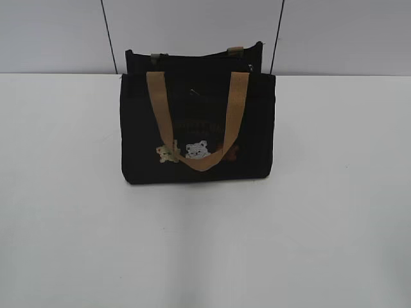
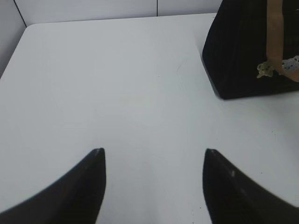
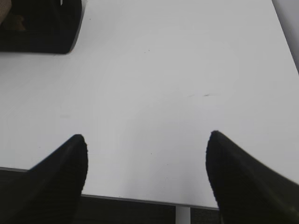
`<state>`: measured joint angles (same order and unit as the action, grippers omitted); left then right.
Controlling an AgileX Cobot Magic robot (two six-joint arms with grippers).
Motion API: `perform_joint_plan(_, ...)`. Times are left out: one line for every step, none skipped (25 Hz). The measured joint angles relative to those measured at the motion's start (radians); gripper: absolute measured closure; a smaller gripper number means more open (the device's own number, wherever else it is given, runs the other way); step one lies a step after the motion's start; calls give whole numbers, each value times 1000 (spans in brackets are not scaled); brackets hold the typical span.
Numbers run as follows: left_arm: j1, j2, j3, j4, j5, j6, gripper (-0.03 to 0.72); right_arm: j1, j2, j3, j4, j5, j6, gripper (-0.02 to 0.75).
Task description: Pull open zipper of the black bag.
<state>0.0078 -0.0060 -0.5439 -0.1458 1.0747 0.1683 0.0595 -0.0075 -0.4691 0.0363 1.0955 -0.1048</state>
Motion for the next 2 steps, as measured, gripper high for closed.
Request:
perform_joint_plan(0, 0, 0, 0, 0, 0, 199, 0, 0, 0, 0, 0, 0, 143)
perform_joint_plan(0, 0, 0, 0, 0, 0, 199, 0, 0, 0, 0, 0, 0, 143)
